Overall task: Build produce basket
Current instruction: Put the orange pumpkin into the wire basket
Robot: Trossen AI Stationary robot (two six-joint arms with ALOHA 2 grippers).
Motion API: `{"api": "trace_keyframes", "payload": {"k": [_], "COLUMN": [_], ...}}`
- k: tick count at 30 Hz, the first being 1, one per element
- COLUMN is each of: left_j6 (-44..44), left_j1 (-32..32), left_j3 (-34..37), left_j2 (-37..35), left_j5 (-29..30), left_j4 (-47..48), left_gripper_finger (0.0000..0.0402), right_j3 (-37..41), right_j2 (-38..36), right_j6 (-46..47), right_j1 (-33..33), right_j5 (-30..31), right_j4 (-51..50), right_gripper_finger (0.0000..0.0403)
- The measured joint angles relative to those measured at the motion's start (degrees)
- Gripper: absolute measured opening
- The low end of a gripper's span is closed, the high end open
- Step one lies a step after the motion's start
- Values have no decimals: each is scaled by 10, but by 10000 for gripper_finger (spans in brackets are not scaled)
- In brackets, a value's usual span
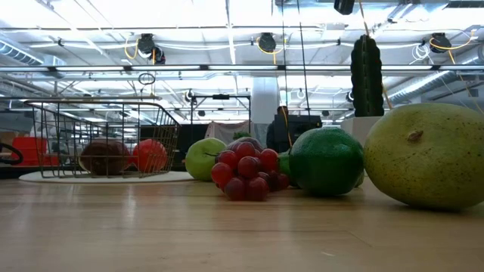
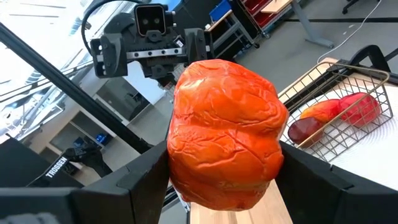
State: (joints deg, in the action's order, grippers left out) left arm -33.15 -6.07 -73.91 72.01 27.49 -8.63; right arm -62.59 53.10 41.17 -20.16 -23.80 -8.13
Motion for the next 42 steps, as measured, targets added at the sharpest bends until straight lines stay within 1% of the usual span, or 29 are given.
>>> {"api": "trace_keyframes", "payload": {"k": [12, 16, 21, 26, 34, 42], "left_j6": [9, 9, -19, -41, -93, -116], "left_j1": [4, 5, 7, 7, 13, 26], "left_j3": [0, -1, 0, 0, 0, 0], "left_j2": [13, 21, 30, 35, 44, 77], "left_j5": [-2, -15, -22, -45, -73, -84], "left_j4": [8, 4, 4, 2, 35, 21], "left_gripper_finger": [391, 390, 390, 390, 390, 390], "right_j3": [0, 0, 0, 0, 0, 0], "right_j2": [0, 0, 0, 1, 2, 4], "right_j6": [1, 1, 1, -2, -14, -14], "right_j1": [0, 0, 0, 0, 0, 0], "right_j5": [2, 2, 1, 1, 0, 0], "right_j4": [1, 1, 1, 1, 1, 1], "right_gripper_finger": [254, 254, 254, 254, 254, 254]}}
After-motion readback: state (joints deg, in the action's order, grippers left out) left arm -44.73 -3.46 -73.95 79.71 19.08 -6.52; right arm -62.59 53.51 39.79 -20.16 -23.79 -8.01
